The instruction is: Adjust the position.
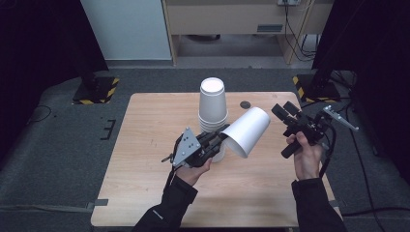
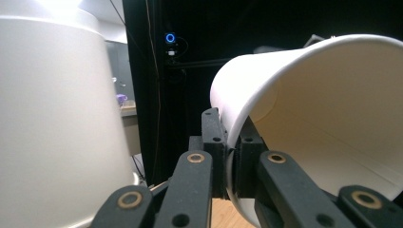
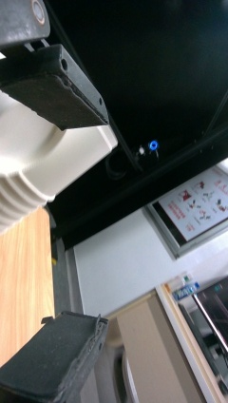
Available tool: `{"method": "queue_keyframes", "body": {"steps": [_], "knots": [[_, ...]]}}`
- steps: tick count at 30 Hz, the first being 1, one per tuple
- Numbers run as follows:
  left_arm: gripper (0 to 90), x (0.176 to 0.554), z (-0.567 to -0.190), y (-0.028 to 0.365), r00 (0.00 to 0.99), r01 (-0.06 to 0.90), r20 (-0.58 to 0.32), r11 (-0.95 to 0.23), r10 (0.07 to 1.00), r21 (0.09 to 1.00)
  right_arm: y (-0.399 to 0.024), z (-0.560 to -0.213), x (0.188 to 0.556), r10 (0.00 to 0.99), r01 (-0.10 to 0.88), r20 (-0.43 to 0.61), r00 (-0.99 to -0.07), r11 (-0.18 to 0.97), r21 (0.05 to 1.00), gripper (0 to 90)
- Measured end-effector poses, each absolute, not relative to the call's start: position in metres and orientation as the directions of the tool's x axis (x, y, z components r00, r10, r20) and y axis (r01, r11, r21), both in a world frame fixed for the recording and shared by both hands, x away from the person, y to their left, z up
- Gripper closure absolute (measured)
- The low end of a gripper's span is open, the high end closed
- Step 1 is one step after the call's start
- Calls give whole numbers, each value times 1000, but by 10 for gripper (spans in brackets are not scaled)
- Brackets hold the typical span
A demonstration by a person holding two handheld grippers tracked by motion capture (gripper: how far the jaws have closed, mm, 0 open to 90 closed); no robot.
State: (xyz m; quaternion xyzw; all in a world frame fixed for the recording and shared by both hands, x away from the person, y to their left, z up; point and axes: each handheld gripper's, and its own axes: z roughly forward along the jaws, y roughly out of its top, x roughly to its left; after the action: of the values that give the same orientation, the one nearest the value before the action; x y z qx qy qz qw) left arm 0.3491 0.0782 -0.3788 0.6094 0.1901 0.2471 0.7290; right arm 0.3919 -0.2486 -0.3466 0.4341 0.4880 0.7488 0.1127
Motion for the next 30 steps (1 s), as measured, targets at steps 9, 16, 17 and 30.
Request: {"method": "queue_keyframes", "body": {"steps": [9, 16, 17, 30], "knots": [[859, 346, -374, 97, 797, -117, 11, 137, 603, 984, -259, -359, 392, 712, 230, 446, -543, -385, 894, 54], [859, 344, -373, 108, 791, -107, 1, 137, 612, 985, -263, -371, 390, 801, 230, 334, -497, -249, 941, 53], [859, 343, -373, 110, 789, -105, 1, 134, 615, 985, -263, -373, 390, 810, 229, 321, -492, -235, 945, 52], [859, 337, -376, 142, 773, -63, -21, 109, 635, 992, -268, -402, 385, 873, 269, 177, -454, -56, 962, 50]]}}
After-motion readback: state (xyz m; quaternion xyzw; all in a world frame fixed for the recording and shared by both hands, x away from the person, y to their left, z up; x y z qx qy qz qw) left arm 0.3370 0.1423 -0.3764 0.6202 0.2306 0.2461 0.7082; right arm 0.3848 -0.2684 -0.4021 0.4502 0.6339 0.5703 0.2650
